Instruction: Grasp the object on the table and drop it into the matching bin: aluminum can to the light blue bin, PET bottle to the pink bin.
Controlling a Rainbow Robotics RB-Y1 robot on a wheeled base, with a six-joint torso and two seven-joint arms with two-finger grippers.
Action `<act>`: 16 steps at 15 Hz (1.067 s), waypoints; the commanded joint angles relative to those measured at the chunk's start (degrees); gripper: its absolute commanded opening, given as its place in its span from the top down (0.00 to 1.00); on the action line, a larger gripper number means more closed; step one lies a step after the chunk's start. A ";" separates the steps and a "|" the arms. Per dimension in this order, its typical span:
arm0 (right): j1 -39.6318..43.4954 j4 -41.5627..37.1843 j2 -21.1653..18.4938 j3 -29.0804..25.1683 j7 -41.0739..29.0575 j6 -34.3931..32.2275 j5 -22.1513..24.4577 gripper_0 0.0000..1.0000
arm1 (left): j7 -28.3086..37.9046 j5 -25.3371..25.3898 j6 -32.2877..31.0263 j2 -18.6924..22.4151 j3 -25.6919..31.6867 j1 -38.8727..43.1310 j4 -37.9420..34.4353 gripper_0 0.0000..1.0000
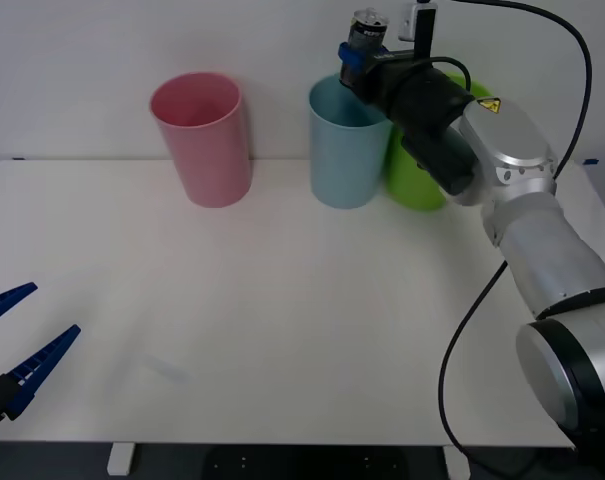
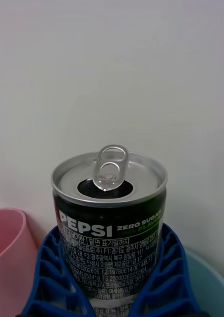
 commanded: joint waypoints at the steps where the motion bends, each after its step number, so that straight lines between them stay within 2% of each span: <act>1: -2.86 3.75 1.39 0.00 1.47 3.63 0.00 1.00 | 0.00 0.00 0.00 0.00 0.00 0.00 0.00 0.00; 8: -3.21 4.28 1.47 0.00 2.53 4.16 0.00 1.00 | 0.00 0.00 0.00 0.00 0.00 0.00 0.00 0.00; 9: -3.21 4.28 1.47 0.00 2.53 4.16 0.00 0.97 | 0.00 0.00 0.00 0.00 0.00 0.00 0.00 0.00; 10: -3.21 4.28 1.47 0.00 2.70 4.16 0.00 0.67 | 0.00 0.00 0.00 0.00 0.00 0.00 0.00 0.00; 11: -3.21 4.28 1.47 0.00 2.97 4.16 0.00 0.00 | 0.00 0.00 0.00 0.00 0.00 0.00 0.00 0.00; 16: -3.13 4.28 1.39 0.00 3.58 4.07 0.00 0.00 | 0.00 0.00 0.00 0.00 0.00 0.00 0.00 0.00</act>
